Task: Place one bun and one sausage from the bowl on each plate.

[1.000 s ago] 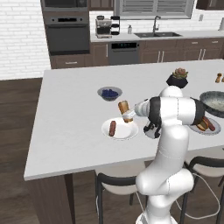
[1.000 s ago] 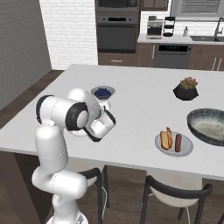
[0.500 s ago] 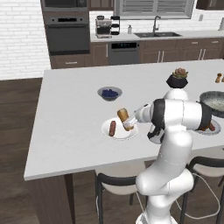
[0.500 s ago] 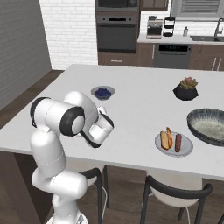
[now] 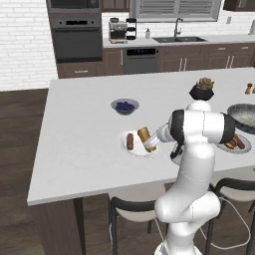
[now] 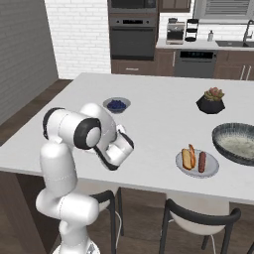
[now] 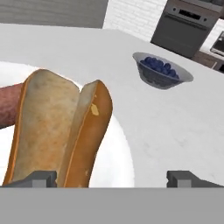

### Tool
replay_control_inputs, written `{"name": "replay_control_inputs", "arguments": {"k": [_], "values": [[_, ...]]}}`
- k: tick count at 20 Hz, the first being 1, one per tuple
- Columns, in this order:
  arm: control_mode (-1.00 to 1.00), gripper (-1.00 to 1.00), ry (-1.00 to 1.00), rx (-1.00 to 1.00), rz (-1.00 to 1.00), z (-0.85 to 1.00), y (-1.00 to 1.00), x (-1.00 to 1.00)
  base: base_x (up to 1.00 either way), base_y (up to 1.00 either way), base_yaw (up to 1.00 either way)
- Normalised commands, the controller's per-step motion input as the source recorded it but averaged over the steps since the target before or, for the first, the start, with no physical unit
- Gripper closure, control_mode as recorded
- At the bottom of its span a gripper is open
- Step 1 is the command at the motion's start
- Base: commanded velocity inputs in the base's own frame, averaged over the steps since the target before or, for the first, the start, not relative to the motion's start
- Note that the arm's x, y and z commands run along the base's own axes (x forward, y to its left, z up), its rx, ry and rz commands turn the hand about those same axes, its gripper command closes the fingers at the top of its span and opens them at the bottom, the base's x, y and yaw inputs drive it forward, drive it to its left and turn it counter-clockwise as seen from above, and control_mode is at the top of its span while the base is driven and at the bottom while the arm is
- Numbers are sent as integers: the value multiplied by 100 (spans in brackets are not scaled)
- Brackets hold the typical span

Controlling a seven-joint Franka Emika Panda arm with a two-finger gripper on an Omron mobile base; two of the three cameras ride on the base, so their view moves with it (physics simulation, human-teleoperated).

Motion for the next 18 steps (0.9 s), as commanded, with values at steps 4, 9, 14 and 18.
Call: {"name": "replay_control_inputs", "arguments": {"k": [4,9,14,18], "values": [[-100,-100,-23,0,0,-64,-1,-21,0,0,0],[-100,-100,-24,0,2,-46,11,-20,0,0,0],[-100,-100,-8,-13,0,-78,6,-31,0,0,0],[-100,-100,13,-20,0,-48,0,-16,0,0,0]]}}
